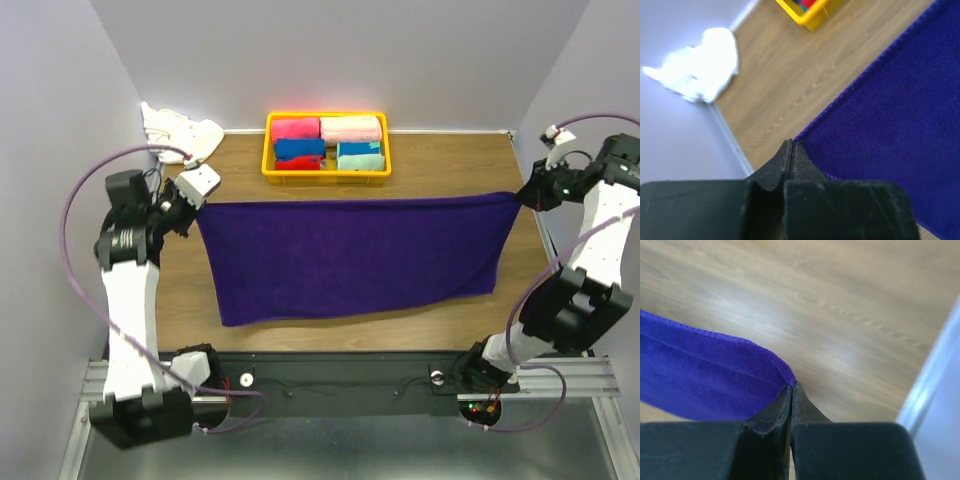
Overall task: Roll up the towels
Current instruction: Fold the towel
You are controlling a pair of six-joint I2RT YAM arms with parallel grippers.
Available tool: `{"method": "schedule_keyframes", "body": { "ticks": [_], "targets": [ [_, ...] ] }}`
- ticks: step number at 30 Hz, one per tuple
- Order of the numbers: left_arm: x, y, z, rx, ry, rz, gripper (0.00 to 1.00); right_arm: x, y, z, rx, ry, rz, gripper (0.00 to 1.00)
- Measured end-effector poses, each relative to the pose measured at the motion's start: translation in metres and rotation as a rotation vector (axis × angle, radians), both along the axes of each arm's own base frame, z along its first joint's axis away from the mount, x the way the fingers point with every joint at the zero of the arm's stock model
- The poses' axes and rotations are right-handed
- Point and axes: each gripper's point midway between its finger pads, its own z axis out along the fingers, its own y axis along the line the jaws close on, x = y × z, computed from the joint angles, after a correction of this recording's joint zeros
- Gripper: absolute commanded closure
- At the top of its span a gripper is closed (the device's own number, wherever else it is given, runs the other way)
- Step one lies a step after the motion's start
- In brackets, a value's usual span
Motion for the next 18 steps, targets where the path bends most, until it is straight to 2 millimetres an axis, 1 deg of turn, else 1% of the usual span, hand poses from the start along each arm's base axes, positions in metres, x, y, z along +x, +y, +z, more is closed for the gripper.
{"method": "schedule_keyframes", "body": {
  "ticks": [1, 2, 3, 4, 5, 7, 8, 9, 11, 12, 13, 15, 16, 18],
  "targets": [
    [0.011, 0.002, -0.013, -0.010, 0.040, -0.002, 1.00, 0.004, 0.000, -0.011, 0.019, 0.030, 0.007, 1.00],
    [0.022, 0.003, -0.027, -0.019, 0.079, -0.005, 1.00, 0.010, 0.002, -0.031, 0.051, 0.083, 0.021, 1.00],
    [0.030, 0.005, -0.038, -0.026, 0.109, -0.003, 1.00, 0.015, 0.004, -0.045, 0.072, 0.116, 0.031, 0.99],
    [0.044, 0.008, -0.058, -0.036, 0.160, 0.004, 1.00, 0.019, 0.006, -0.058, 0.089, 0.146, 0.039, 0.99],
    [0.050, 0.010, -0.071, -0.043, 0.193, 0.008, 1.00, 0.025, 0.013, -0.076, 0.105, 0.188, 0.058, 0.99],
    [0.066, 0.015, -0.105, -0.060, 0.278, 0.023, 1.00, 0.033, 0.024, -0.096, 0.121, 0.237, 0.077, 1.00],
    [0.073, 0.016, -0.115, -0.069, 0.297, 0.027, 1.00, 0.040, 0.030, -0.105, 0.126, 0.252, 0.090, 0.99],
    [0.081, 0.018, -0.126, -0.074, 0.316, 0.034, 1.00, 0.046, 0.032, -0.109, 0.130, 0.257, 0.094, 0.99],
    [0.095, 0.021, -0.144, -0.088, 0.355, 0.049, 1.00, 0.067, 0.039, -0.123, 0.147, 0.277, 0.105, 1.00],
    [0.105, 0.023, -0.152, -0.096, 0.366, 0.060, 1.00, 0.075, 0.038, -0.127, 0.152, 0.281, 0.103, 0.99],
    [0.113, 0.025, -0.155, -0.100, 0.367, 0.064, 1.00, 0.089, 0.035, -0.132, 0.159, 0.280, 0.096, 0.99],
    [0.131, 0.028, -0.161, -0.112, 0.367, 0.072, 1.00, 0.109, 0.028, -0.139, 0.169, 0.277, 0.078, 0.99],
    [0.140, 0.029, -0.162, -0.116, 0.360, 0.075, 1.00, 0.117, 0.024, -0.141, 0.170, 0.270, 0.072, 0.99],
    [0.154, 0.028, -0.161, -0.129, 0.345, 0.069, 1.00, 0.127, 0.021, -0.145, 0.179, 0.268, 0.062, 0.99]
  ]
}}
